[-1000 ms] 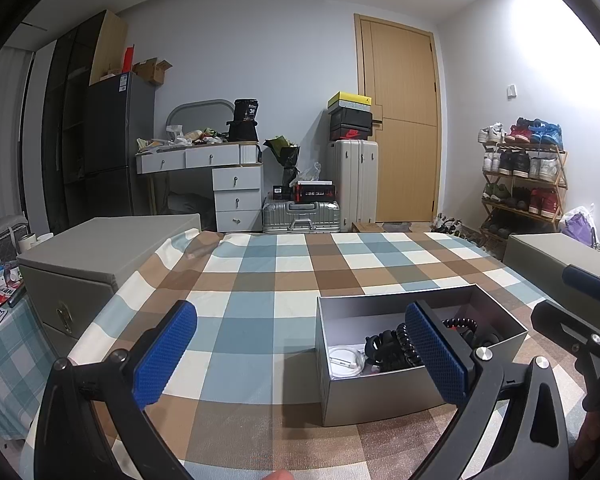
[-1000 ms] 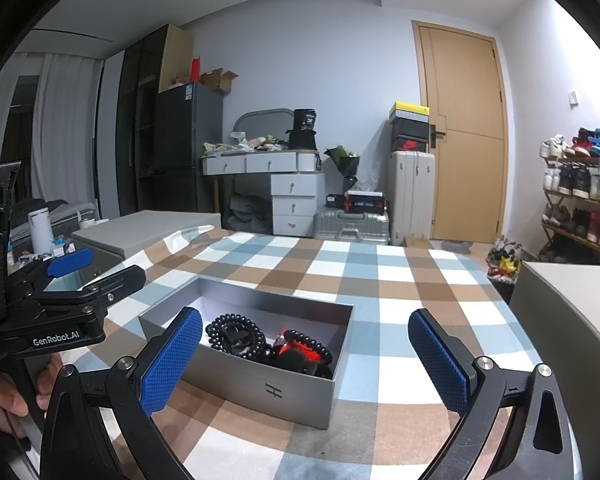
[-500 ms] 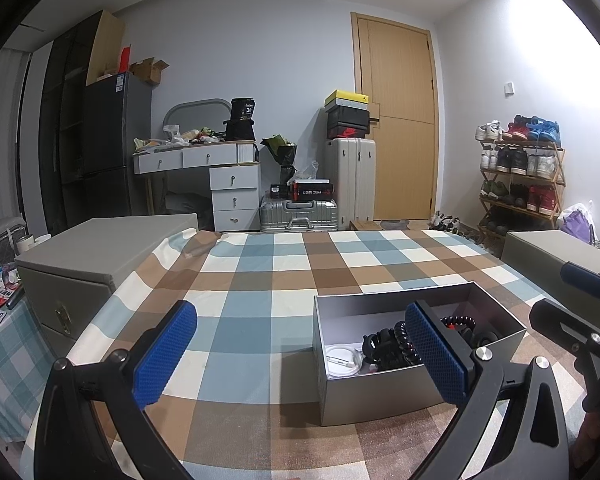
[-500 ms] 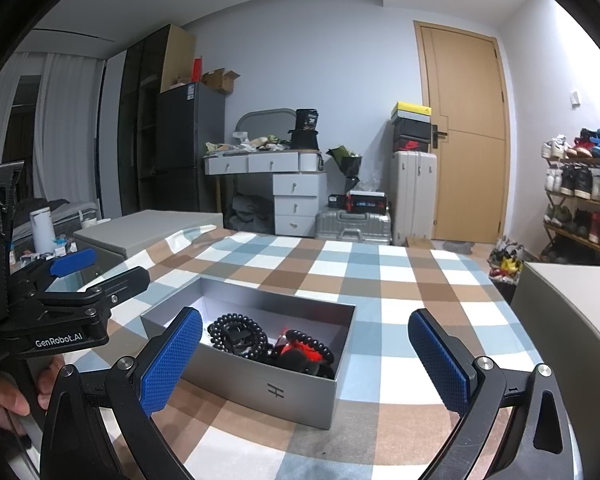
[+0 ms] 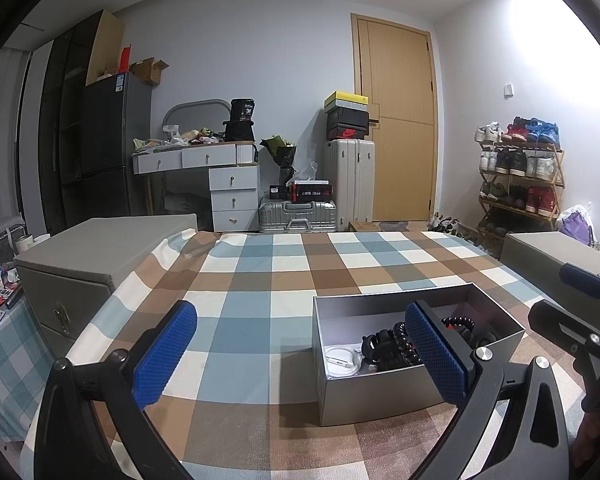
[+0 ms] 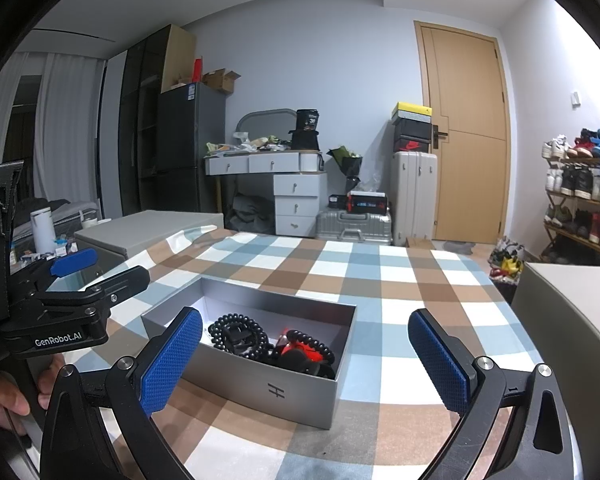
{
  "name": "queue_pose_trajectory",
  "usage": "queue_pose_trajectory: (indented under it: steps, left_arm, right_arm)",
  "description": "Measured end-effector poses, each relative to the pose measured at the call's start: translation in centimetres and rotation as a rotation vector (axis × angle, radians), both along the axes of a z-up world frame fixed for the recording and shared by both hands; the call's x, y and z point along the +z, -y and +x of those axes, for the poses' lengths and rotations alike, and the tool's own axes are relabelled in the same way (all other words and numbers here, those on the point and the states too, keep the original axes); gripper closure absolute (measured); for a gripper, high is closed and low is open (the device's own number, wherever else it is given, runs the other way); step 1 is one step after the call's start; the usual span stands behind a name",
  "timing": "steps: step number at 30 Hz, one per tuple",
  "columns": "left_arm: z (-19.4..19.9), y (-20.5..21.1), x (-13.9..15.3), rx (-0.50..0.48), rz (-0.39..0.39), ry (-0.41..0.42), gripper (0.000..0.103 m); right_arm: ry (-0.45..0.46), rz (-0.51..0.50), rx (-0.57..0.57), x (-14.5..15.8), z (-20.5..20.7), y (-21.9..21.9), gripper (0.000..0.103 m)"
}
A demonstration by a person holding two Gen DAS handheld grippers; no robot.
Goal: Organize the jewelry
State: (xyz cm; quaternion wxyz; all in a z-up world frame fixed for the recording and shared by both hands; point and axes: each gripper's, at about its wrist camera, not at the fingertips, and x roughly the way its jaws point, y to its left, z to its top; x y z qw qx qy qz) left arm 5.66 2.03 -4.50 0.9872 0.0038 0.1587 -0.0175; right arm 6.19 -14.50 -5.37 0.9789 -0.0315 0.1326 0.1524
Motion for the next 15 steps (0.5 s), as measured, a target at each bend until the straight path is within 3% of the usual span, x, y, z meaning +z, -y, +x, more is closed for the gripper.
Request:
queue_pose_trajectory:
  steps: [15]
  left_arm:
    - [-0.01, 0.16, -0.02, 0.0, -0.001, 0.001, 0.001]
  right_arm:
    - [0.0, 0.0, 0.0, -0.01, -0.02, 0.0, 0.0]
